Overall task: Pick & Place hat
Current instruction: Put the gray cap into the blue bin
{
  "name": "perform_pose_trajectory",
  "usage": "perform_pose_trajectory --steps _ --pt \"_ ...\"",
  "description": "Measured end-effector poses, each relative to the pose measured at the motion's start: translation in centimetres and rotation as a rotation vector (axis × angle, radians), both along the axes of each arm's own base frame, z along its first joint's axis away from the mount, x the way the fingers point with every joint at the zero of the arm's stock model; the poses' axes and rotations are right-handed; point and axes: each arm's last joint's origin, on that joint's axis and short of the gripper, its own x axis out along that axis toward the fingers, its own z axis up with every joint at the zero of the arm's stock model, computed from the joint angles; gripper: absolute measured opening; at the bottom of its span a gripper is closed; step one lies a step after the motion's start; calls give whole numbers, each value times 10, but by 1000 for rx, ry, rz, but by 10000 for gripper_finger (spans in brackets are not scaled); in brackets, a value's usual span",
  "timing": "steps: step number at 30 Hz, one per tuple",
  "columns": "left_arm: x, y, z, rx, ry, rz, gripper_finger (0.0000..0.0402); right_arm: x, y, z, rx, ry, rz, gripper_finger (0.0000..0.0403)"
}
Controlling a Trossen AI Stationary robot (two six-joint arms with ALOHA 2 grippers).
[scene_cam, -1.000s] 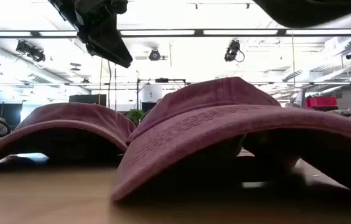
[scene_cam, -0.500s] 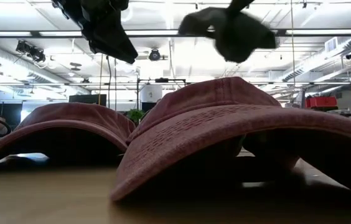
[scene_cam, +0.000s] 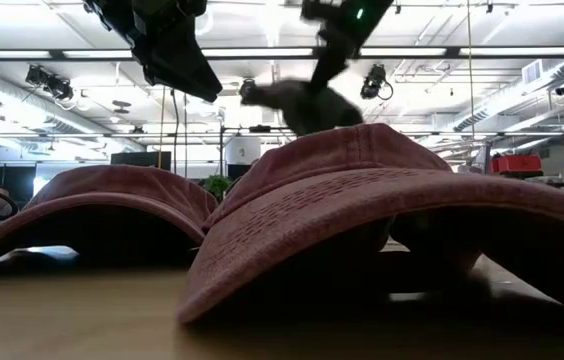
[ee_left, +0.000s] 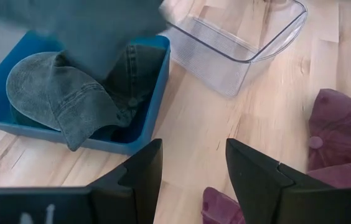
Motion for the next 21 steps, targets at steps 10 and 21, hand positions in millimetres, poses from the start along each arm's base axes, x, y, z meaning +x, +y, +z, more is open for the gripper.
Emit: perform_pose_trajectory --steps 10,21 --pt "0 0 0 1 0 -1 181 36 -38 -80 33 229 0 4" --pt "0 0 0 1 2 -1 181 53 -45 -116 20 284 23 42"
